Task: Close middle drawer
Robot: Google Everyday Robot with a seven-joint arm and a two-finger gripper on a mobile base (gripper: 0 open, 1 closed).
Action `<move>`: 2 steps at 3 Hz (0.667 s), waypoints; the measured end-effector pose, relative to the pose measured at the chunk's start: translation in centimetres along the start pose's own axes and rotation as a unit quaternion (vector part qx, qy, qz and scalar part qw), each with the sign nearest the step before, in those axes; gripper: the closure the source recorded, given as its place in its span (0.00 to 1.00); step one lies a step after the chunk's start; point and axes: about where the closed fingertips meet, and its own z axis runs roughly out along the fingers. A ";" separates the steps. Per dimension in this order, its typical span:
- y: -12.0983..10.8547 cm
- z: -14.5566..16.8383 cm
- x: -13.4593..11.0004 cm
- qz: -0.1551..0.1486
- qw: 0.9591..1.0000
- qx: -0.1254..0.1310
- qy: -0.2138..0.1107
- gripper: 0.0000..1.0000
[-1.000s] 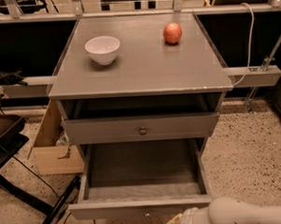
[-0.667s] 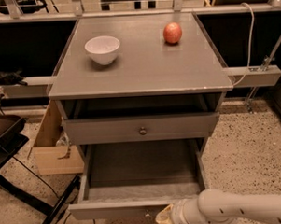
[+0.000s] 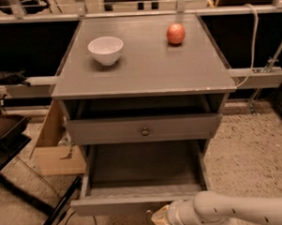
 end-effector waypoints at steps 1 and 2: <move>-1.0 0.9 -0.5 -0.001 1.000 0.000 -0.010 1.00; -2.8 1.2 -1.9 -0.008 1.000 0.006 -0.021 1.00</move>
Offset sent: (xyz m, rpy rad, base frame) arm 0.1260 0.0124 0.0082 0.0660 -0.1302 -0.0221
